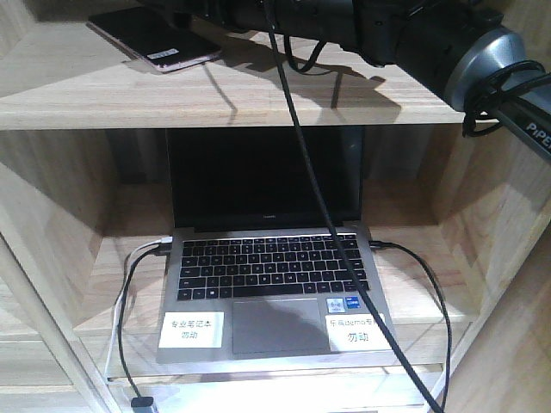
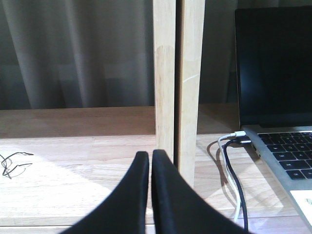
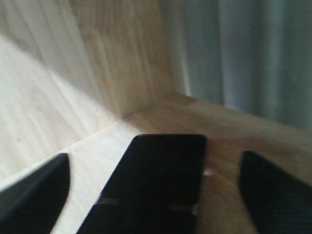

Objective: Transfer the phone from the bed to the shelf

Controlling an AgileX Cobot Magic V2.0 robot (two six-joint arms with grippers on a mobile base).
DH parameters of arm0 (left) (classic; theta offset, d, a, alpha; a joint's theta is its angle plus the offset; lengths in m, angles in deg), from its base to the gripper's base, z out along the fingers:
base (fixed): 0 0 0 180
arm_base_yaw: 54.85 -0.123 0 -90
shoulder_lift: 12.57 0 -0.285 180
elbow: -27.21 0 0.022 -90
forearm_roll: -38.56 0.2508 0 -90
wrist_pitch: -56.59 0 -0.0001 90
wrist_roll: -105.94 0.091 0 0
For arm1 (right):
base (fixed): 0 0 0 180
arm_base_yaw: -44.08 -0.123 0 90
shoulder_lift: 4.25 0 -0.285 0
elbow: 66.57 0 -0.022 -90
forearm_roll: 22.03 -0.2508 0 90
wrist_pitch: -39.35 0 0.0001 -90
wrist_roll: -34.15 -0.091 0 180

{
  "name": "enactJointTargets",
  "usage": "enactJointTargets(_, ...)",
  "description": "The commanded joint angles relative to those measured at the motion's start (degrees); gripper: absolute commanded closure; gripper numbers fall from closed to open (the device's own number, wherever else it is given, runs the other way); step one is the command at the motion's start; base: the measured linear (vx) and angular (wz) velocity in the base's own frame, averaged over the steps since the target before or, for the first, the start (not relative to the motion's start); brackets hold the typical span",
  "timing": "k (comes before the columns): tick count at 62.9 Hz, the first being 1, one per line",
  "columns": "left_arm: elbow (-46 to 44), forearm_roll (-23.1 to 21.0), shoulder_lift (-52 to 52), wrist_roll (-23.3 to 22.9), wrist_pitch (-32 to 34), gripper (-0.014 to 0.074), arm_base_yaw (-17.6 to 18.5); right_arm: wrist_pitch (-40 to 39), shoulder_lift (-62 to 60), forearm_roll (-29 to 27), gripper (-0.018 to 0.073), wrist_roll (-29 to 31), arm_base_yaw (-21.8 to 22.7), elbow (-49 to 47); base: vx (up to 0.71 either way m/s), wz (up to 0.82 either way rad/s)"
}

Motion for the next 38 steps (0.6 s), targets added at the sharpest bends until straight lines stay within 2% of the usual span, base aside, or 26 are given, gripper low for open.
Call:
enactJointTargets(1,0.37,-0.54,0.32,0.00,4.31,0.0595,-0.04,-2.20,-3.40,0.20,-0.0160,0.59,0.11,-1.99,0.00,0.00)
enactJointTargets(15,0.37,-0.54,0.32,0.00,4.31,0.0595,-0.04,-2.07,-5.42,4.32,-0.0134,0.54,0.11,-1.99,0.00,0.00)
enactJointTargets(25,0.37,-0.54,0.32,0.00,4.31,0.0595,-0.04,-0.87,-7.89,8.75,-0.0065,-1.41,0.11,-1.99,0.00,0.00)
enactJointTargets(34,0.37,-0.54,0.32,0.00,4.31,0.0595,-0.04,2.43,-10.68,14.02,0.0118,-6.81,0.11,-1.99,0.00,0.00)
enactJointTargets(38,0.37,-0.54,0.32,0.00,4.31,0.0595,-0.04,4.71,-12.01,17.52,0.0266,-9.43,0.11,-1.99,0.00,0.00)
